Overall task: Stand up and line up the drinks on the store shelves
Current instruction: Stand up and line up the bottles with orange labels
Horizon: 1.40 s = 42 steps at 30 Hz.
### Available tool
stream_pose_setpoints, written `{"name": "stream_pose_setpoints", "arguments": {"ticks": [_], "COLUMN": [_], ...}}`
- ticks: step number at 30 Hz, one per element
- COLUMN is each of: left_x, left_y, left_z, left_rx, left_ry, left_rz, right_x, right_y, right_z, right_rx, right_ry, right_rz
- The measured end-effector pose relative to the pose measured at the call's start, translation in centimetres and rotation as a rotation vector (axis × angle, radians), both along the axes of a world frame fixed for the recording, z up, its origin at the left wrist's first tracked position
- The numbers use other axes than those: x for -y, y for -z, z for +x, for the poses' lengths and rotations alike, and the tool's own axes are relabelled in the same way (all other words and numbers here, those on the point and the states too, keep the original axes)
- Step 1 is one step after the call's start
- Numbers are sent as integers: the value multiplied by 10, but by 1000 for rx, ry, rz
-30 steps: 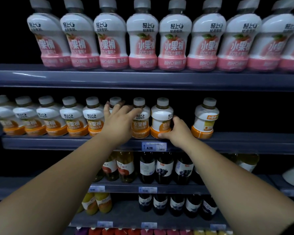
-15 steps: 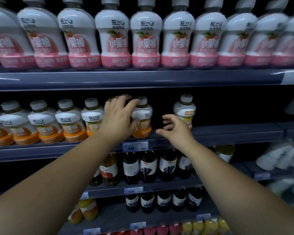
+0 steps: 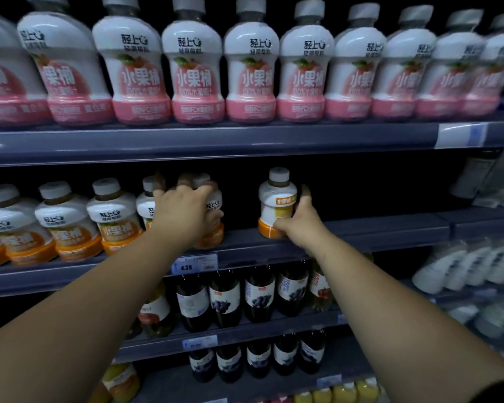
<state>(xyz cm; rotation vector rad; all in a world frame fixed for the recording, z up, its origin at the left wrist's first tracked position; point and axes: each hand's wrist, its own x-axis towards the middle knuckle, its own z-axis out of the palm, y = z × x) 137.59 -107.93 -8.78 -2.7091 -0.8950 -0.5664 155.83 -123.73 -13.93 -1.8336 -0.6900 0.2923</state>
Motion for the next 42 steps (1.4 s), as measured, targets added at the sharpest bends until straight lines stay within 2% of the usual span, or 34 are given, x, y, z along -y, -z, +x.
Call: {"name": "stream_pose_setpoints", "arguments": {"ticks": [3, 7, 11, 15, 19, 23, 26, 29, 33, 42], "left_x": [-7, -17, -21, -22, -22, -27, -28, -26, -24, -27], "left_y": [-2, 1, 0, -4, -6, -5, -2, -3, -2, 0], "left_z": [0, -3, -6, -12, -14, -18, -24, -25, -25, -22], "left_rx": [34, 42, 67, 82, 88, 66, 41, 22, 4, -1], "left_ry": [55, 105, 164, 243, 274, 284, 289, 260, 231, 207], "left_rz": [-38, -39, -22, -25, -54, -72, -44, -32, -31, 10], "right_x": [-10, -15, -27, -37, -40, -42, -42, -45, -46, -42], "right_y": [4, 8, 7, 8, 9, 10, 9, 10, 11, 10], "right_z": [-3, -7, -20, -27, -35, -36, -40, -45, -48, -44], "right_rx": [97, 20, 139, 46, 84, 67, 94, 97, 138, 111], "right_ry": [24, -120, -5, -93, -50, -112, -55, -89, 10, -58], "right_rz": [-65, -66, -108, -34, -38, -128, -101, -121, -91, -108]}}
